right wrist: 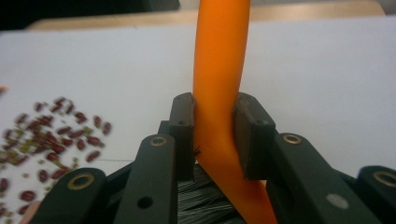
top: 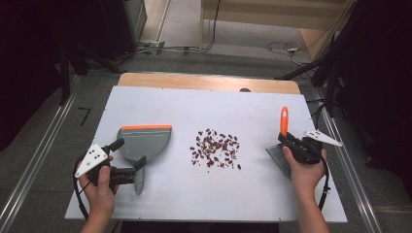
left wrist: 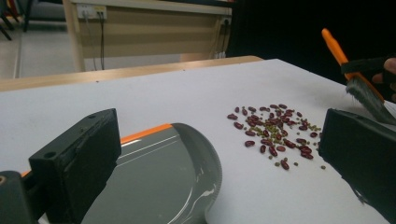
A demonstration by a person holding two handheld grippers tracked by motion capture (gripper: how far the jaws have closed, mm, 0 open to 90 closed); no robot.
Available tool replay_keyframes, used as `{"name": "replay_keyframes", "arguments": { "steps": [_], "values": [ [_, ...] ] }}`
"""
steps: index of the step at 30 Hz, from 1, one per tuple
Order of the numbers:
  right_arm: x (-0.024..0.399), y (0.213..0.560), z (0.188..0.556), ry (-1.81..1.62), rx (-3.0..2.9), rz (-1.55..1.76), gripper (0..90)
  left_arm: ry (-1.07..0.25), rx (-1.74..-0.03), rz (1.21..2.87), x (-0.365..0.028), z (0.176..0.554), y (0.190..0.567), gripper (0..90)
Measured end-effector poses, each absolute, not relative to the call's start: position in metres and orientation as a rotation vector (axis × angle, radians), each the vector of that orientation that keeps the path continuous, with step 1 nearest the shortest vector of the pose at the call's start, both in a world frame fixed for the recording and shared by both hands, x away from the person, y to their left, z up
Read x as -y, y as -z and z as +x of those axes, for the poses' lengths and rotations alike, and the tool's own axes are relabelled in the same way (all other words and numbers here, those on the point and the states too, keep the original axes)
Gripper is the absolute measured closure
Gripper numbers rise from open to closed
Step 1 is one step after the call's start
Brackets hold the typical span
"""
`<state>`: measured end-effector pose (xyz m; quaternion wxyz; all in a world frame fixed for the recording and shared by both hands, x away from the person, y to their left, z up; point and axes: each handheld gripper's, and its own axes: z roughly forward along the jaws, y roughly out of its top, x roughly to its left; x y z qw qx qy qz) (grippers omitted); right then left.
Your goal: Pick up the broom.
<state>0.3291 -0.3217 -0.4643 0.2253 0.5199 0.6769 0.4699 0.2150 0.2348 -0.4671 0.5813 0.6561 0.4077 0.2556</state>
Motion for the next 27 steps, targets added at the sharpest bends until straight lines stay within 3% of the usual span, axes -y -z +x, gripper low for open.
{"name": "replay_keyframes", "arguments": {
  "steps": [12, 27],
  "values": [
    [0.332, 0.433, 0.310, -1.592, -1.673, 1.311, 69.8, -0.542, -0.890, 1.545, -0.211, 0.219, 0.458, 0.0],
    [0.293, 0.414, 0.299, -1.645, -1.702, 1.200, 69.8, -0.464, -0.835, 1.606, -0.167, 0.227, 0.453, 0.0]
  ]
}}
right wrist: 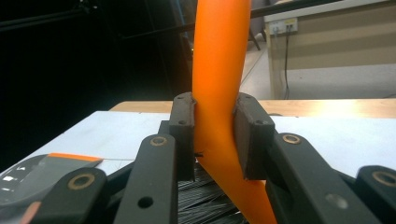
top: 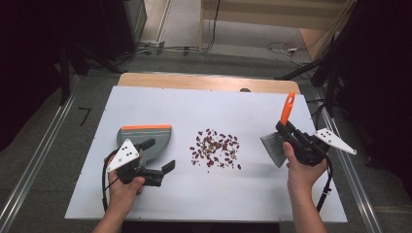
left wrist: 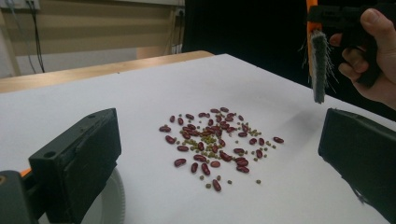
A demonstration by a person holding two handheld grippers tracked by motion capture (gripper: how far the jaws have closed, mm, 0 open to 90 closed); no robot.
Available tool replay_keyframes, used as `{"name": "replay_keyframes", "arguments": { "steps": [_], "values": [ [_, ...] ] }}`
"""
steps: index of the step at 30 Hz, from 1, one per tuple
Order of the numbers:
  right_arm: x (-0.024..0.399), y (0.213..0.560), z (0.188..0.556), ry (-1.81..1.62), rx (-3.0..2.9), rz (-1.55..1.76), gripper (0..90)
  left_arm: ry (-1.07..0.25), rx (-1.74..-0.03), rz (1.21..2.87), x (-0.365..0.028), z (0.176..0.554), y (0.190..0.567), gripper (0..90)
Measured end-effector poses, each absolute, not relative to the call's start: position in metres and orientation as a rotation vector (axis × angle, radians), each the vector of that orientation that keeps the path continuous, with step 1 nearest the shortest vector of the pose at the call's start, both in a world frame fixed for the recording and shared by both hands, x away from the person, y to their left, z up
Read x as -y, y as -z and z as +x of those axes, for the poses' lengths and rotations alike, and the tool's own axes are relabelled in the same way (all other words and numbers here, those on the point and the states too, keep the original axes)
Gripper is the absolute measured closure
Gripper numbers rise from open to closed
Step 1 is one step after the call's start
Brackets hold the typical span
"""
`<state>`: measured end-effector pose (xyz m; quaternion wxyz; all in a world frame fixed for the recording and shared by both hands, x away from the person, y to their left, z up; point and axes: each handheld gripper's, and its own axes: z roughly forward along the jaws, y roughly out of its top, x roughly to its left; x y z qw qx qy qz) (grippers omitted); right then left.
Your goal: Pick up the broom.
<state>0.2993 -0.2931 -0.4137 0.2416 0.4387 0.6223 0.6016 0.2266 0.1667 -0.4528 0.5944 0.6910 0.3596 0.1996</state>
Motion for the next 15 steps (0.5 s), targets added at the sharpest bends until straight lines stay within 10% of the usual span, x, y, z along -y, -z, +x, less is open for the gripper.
{"name": "replay_keyframes", "arguments": {
  "steps": [15],
  "values": [
    [0.255, 0.408, 0.292, -1.699, -1.761, 1.127, 69.8, -0.428, -0.852, 1.643, -0.128, 0.231, 0.439, 0.0]
  ]
}}
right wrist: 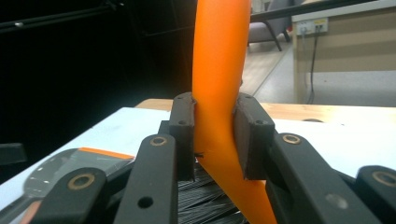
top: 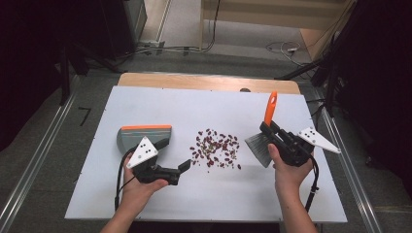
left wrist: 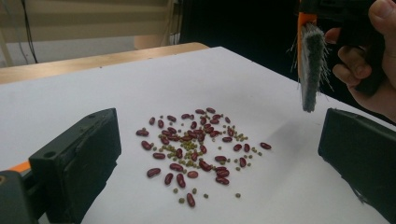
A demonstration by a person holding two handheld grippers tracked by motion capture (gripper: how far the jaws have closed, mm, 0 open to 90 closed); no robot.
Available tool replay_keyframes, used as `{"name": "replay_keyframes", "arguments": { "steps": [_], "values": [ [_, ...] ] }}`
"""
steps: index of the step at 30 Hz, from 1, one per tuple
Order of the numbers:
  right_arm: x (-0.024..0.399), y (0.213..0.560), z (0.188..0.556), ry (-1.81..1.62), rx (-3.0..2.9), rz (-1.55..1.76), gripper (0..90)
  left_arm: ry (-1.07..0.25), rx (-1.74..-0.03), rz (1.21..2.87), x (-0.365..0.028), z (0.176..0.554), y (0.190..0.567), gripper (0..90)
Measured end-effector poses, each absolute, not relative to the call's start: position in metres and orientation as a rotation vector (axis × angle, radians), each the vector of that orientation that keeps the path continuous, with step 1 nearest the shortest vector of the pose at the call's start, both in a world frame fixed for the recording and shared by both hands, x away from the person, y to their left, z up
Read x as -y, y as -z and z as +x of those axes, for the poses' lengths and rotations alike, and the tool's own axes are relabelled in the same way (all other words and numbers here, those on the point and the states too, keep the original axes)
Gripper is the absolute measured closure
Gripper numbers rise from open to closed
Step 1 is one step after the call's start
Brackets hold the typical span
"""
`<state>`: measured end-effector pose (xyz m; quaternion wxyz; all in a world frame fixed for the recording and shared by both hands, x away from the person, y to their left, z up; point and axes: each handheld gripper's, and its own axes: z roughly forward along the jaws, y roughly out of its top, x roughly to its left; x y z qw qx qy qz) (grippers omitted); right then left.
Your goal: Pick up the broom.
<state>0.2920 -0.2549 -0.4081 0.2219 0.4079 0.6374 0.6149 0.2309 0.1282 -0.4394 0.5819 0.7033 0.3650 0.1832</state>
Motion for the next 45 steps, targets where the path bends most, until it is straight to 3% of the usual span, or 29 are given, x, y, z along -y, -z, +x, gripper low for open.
{"name": "replay_keyframes", "arguments": {
  "steps": [25, 35, 45],
  "values": [
    [0.184, 0.406, 0.271, -1.748, -1.890, 0.972, 69.8, -0.305, -0.748, 1.666, -0.072, 0.237, 0.433, 6.3],
    [0.158, 0.406, 0.260, -1.734, -1.933, 0.881, 69.8, -0.320, -0.784, 1.696, -0.060, 0.235, 0.439, 21.8],
    [0.144, 0.404, 0.250, -1.732, -1.945, 0.814, 69.8, -0.308, -0.774, 1.699, -0.059, 0.230, 0.443, 59.5]
  ]
}}
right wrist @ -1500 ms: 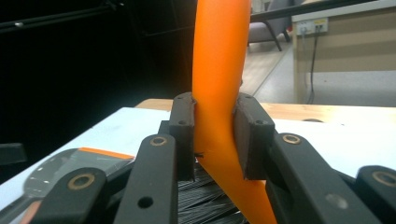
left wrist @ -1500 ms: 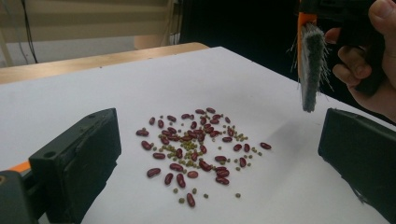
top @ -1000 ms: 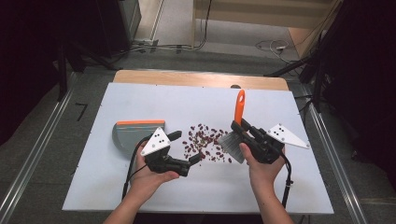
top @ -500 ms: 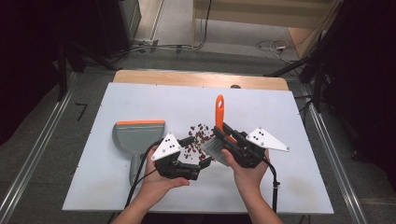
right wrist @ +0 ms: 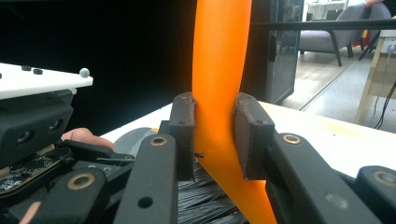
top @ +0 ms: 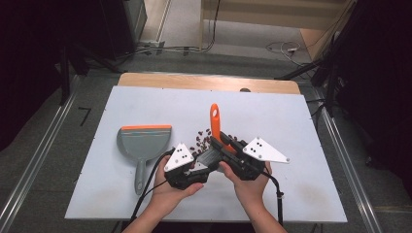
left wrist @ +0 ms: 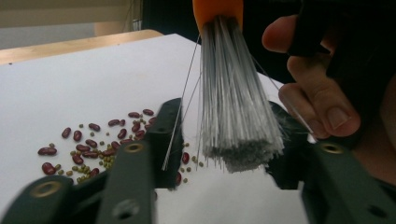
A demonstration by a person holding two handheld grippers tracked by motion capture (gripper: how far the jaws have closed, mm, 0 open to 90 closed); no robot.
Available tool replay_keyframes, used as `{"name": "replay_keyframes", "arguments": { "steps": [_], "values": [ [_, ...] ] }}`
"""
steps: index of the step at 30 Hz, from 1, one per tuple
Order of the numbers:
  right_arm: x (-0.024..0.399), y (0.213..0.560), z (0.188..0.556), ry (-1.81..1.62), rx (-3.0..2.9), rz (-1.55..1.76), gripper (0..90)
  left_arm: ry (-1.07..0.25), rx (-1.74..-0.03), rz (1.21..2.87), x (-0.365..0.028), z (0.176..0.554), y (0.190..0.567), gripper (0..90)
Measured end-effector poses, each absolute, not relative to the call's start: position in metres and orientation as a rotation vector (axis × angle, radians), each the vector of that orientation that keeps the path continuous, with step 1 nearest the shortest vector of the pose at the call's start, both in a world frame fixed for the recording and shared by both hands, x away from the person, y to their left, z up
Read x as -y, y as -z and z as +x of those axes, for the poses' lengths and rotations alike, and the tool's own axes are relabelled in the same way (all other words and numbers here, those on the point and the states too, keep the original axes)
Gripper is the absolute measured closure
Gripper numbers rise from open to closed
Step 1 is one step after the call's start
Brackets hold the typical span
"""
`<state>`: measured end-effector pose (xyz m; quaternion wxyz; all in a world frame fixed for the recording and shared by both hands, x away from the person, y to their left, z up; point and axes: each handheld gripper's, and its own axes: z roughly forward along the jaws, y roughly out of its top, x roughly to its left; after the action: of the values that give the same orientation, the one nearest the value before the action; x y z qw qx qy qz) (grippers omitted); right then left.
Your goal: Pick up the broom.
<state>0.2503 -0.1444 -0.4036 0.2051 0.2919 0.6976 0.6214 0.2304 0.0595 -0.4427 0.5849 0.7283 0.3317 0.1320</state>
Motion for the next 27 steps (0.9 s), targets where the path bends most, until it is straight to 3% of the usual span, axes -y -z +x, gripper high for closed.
{"name": "replay_keyframes", "arguments": {
  "steps": [2, 4, 7, 12, 18, 27],
  "values": [
    [0.144, 0.403, 0.250, -1.731, -1.941, 0.812, 69.8, -0.293, -0.767, 1.694, -0.060, 0.231, 0.443, 64.1],
    [0.143, 0.402, 0.250, -1.739, -1.935, 0.810, 69.8, -0.267, -0.747, 1.694, -0.062, 0.231, 0.442, 78.0],
    [0.144, 0.402, 0.250, -1.749, -1.935, 0.801, 69.7, -0.266, -0.739, 1.692, -0.063, 0.230, 0.441, 83.0],
    [0.143, 0.401, 0.255, -1.738, -1.991, 0.773, 68.2, -0.260, -0.745, 1.711, -0.069, 0.233, 0.440, 85.1],
    [0.152, 0.397, 0.266, -1.770, -2.139, 0.661, 45.2, -0.236, -0.729, 1.704, -0.085, 0.241, 0.437, 85.6],
    [0.175, 0.396, 0.290, -1.840, -2.268, 0.580, 43.8, -0.179, -0.691, 1.710, -0.104, 0.250, 0.431, 85.8]
  ]
}}
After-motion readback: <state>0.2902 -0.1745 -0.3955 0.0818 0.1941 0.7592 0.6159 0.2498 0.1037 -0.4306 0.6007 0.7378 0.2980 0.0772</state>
